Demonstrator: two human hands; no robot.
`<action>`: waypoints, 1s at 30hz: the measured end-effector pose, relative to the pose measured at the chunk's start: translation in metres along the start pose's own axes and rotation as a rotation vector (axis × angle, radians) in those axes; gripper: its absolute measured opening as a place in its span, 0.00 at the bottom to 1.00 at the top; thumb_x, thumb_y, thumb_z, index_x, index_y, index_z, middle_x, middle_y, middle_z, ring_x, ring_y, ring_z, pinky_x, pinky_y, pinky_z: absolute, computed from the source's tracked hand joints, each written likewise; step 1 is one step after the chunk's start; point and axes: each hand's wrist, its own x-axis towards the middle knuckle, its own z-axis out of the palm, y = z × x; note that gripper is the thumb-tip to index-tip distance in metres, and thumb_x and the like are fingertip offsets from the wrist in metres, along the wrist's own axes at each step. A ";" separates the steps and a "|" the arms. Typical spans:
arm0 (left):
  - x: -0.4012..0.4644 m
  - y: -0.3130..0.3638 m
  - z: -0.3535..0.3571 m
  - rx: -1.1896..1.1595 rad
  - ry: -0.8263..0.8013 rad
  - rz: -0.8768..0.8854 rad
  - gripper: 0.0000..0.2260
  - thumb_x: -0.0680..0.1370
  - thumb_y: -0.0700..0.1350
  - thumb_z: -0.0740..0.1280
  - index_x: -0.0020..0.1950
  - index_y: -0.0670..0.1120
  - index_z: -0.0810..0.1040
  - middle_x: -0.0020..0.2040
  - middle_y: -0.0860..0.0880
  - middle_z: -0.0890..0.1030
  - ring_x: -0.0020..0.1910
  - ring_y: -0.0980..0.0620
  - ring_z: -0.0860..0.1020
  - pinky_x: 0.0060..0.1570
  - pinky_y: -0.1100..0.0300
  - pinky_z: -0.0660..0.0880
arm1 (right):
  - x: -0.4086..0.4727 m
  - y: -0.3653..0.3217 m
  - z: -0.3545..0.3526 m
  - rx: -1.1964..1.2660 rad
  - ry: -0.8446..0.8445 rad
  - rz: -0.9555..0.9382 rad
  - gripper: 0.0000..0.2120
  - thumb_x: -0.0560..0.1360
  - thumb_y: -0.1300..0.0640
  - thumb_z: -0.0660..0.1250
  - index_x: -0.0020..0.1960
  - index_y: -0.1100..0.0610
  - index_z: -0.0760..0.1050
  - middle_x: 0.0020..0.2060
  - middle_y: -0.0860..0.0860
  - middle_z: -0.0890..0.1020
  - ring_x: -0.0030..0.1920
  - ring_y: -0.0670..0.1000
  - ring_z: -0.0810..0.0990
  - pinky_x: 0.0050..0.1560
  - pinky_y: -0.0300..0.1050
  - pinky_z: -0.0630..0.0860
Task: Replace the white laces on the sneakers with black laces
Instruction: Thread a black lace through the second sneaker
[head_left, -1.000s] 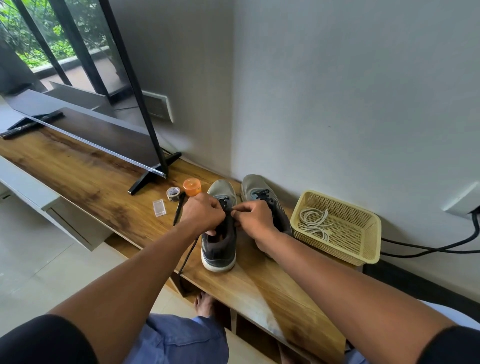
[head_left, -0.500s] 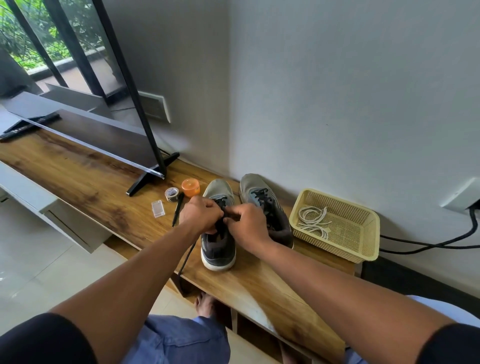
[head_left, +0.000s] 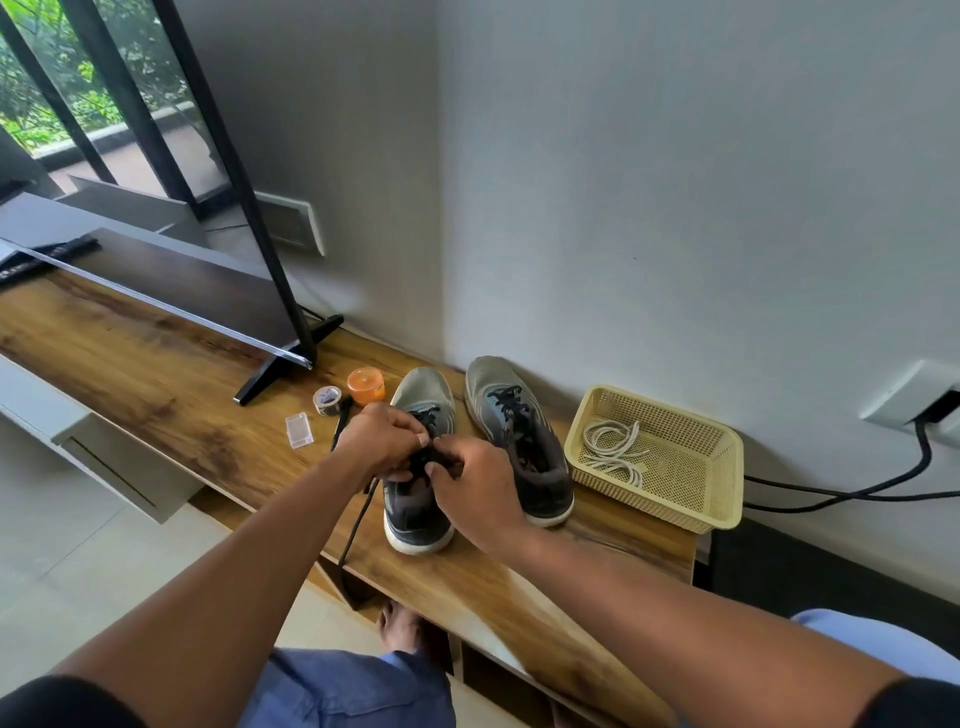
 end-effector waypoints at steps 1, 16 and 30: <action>-0.001 0.001 -0.001 0.011 -0.009 0.003 0.05 0.80 0.42 0.73 0.46 0.46 0.87 0.47 0.41 0.84 0.43 0.46 0.83 0.41 0.52 0.86 | 0.002 -0.001 -0.001 0.036 0.008 0.031 0.11 0.76 0.58 0.72 0.58 0.56 0.85 0.50 0.51 0.88 0.52 0.49 0.85 0.57 0.48 0.80; 0.008 -0.002 -0.010 0.194 -0.051 0.095 0.05 0.81 0.45 0.73 0.46 0.49 0.87 0.44 0.45 0.86 0.37 0.49 0.85 0.32 0.61 0.81 | 0.022 0.011 0.004 0.219 0.056 0.289 0.09 0.73 0.60 0.79 0.52 0.54 0.85 0.44 0.46 0.87 0.46 0.42 0.85 0.54 0.44 0.83; 0.007 -0.005 -0.001 0.478 0.156 0.267 0.07 0.79 0.50 0.74 0.40 0.57 0.85 0.37 0.59 0.83 0.38 0.56 0.83 0.38 0.58 0.81 | -0.005 0.010 0.020 -0.050 0.165 -0.072 0.16 0.76 0.67 0.69 0.62 0.61 0.84 0.58 0.54 0.86 0.60 0.51 0.84 0.65 0.28 0.70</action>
